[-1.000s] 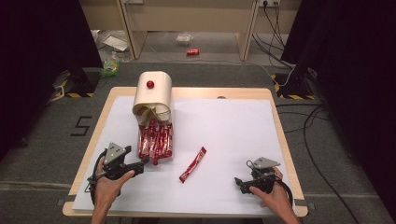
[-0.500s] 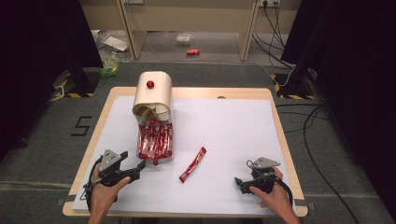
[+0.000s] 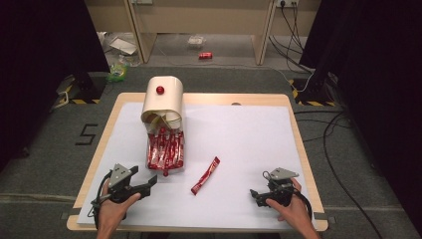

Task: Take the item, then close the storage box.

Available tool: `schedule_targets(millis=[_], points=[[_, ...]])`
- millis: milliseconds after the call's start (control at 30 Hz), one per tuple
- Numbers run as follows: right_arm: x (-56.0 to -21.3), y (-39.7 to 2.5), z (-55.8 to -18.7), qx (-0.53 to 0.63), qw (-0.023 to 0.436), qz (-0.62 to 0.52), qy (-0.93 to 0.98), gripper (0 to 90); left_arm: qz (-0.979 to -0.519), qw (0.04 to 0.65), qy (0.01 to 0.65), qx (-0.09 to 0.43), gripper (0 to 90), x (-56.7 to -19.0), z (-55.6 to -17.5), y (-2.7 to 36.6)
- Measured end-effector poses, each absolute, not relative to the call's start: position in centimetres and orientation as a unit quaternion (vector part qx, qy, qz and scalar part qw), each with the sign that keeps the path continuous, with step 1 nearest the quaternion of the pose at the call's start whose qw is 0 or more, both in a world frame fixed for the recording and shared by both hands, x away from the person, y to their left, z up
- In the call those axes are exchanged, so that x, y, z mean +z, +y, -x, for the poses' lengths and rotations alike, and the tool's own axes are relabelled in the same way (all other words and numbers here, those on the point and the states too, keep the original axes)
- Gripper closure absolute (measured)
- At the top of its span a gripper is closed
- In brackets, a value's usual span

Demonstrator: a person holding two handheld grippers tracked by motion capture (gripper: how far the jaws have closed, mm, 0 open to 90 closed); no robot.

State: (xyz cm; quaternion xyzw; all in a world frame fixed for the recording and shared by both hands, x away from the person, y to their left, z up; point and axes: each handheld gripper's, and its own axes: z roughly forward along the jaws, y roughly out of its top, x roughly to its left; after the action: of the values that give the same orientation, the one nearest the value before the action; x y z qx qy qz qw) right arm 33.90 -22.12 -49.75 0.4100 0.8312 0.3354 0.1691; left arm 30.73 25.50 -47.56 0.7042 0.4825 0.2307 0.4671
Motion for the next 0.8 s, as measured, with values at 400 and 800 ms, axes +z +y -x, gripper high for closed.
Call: schedule_targets(millis=[400,800], points=[[-49.8,-22.1,-33.9,0.335,0.169,-0.41,0.831,1.7,-0.709,0.452,0.491,0.227,18.0,-48.7,-31.1,25.5],[-49.8,-22.1,-33.9,0.335,0.17,-0.41,0.831,1.7,-0.712,0.44,0.498,0.228,18.0,-49.5,-31.3,25.1]])
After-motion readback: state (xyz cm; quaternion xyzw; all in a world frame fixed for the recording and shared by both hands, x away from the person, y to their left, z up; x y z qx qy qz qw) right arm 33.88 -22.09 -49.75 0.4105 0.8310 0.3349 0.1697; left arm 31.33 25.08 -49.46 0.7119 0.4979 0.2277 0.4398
